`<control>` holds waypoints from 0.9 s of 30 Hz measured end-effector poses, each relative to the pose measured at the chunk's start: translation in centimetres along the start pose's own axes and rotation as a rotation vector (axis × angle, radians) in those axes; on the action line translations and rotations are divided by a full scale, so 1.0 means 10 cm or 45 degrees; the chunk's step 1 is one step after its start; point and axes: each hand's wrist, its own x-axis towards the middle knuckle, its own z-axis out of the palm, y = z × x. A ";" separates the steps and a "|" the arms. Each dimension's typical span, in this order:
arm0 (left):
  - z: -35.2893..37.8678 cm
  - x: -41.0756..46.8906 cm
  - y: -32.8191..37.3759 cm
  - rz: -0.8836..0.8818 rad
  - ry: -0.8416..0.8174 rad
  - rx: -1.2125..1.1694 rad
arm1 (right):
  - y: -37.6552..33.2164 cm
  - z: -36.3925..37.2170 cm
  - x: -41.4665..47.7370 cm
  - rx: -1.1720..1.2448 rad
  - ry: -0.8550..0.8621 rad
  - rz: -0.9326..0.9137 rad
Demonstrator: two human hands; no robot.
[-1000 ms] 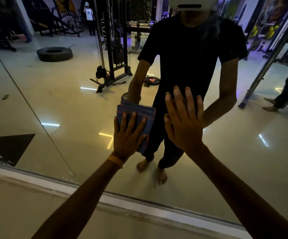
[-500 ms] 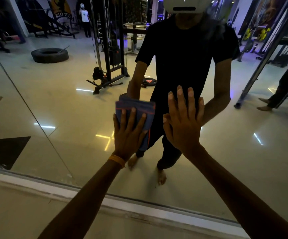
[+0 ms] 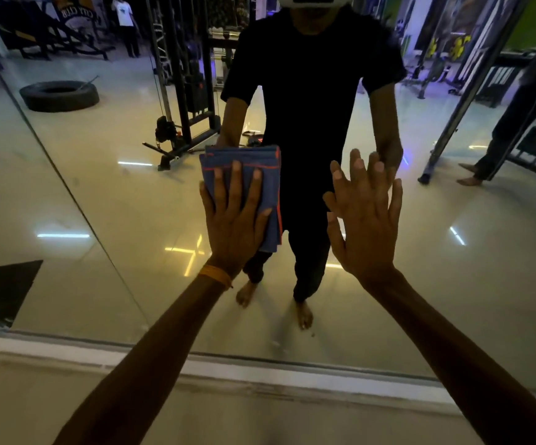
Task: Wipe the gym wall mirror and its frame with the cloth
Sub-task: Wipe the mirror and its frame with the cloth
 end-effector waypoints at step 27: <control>-0.55 0.62 -1.05 0.057 0.121 -0.045 | -1.12 0.31 0.09 -0.082 0.108 0.051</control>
